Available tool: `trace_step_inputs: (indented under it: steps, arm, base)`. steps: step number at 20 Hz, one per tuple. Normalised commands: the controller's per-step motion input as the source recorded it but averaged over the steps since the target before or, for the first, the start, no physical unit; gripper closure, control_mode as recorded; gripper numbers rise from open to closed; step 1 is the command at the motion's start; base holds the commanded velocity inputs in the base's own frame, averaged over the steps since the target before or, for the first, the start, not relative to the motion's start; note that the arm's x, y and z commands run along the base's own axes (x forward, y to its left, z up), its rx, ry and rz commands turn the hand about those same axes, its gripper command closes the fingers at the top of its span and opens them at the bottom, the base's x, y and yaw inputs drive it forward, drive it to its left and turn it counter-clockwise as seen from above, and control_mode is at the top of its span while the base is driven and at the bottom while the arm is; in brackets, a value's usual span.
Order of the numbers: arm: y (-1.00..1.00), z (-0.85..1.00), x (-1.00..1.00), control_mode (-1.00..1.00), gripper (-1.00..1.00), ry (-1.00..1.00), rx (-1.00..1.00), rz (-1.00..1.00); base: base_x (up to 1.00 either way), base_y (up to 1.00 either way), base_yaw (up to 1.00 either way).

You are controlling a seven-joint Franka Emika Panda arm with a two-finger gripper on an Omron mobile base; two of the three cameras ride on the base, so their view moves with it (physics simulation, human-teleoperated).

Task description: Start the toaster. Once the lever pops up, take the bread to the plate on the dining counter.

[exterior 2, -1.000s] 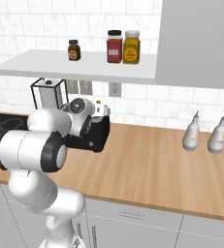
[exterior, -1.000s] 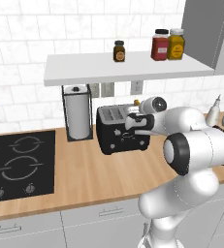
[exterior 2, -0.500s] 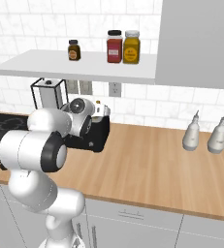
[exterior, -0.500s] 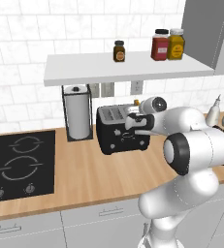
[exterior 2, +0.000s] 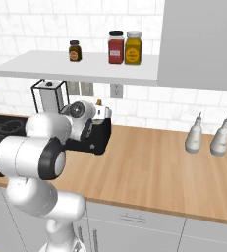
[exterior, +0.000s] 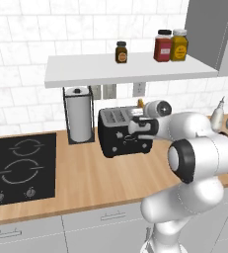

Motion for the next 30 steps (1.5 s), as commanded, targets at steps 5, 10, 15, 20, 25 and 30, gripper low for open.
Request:
trace_step_inputs:
  steps: [5,10,15,20,25,30]
  arm:
    - [0.00,0.66,-0.11,-1.00,1.00,0.00,0.00,-0.02]
    - [0.01,0.78,-0.04,-1.00,1.00,0.03,0.00,-0.03]
    - [0.00,0.44,-0.59,-1.00,1.00,0.01,0.00,-0.01]
    - [0.00,0.14,-0.97,-1.00,1.00,0.00,0.00,0.00]
    - [0.00,0.12,-0.94,-1.00,1.00,0.00,0.00,0.00]
    - [0.00,0.29,-0.84,-1.00,1.00,0.03,0.00,0.00]
  base:
    - [0.00,0.00,0.00]
    - [0.00,0.00,0.00]
    - [0.00,0.00,0.00]
    - [0.00,0.00,0.00]
    - [0.00,0.00,0.00]
    - [0.00,0.00,0.00]
